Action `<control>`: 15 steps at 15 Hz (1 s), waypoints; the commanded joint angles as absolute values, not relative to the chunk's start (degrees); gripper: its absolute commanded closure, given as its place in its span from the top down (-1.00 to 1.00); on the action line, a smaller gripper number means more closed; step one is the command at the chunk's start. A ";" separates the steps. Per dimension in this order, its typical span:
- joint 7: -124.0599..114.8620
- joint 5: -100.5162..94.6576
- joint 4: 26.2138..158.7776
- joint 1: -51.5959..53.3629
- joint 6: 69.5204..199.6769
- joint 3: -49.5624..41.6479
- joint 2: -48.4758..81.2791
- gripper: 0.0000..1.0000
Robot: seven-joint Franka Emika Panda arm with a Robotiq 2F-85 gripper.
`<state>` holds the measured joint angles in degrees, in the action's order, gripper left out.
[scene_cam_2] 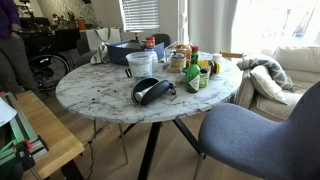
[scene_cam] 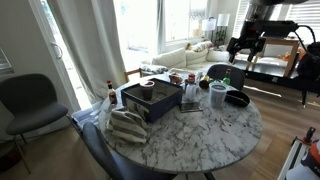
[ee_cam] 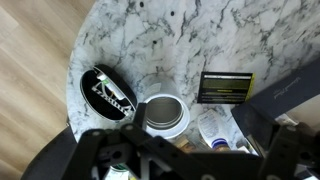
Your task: Remove the glasses from the case, then put them in the transparent bucket
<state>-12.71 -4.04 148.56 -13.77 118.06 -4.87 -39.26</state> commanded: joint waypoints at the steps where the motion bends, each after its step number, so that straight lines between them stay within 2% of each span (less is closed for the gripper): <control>1: -8.50 -4.11 148.64 -15.21 119.95 -9.39 -34.77 1.00; 2: -10.32 -4.02 148.58 -14.71 118.36 -7.35 -37.49 1.00; 10: -8.96 -3.95 148.43 -15.31 119.12 -9.08 -35.03 1.00; 15: 2.52 -8.02 148.49 -16.34 119.36 -14.25 -30.37 1.00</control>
<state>-5.31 -5.35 148.63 -15.33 119.77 -10.86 -34.00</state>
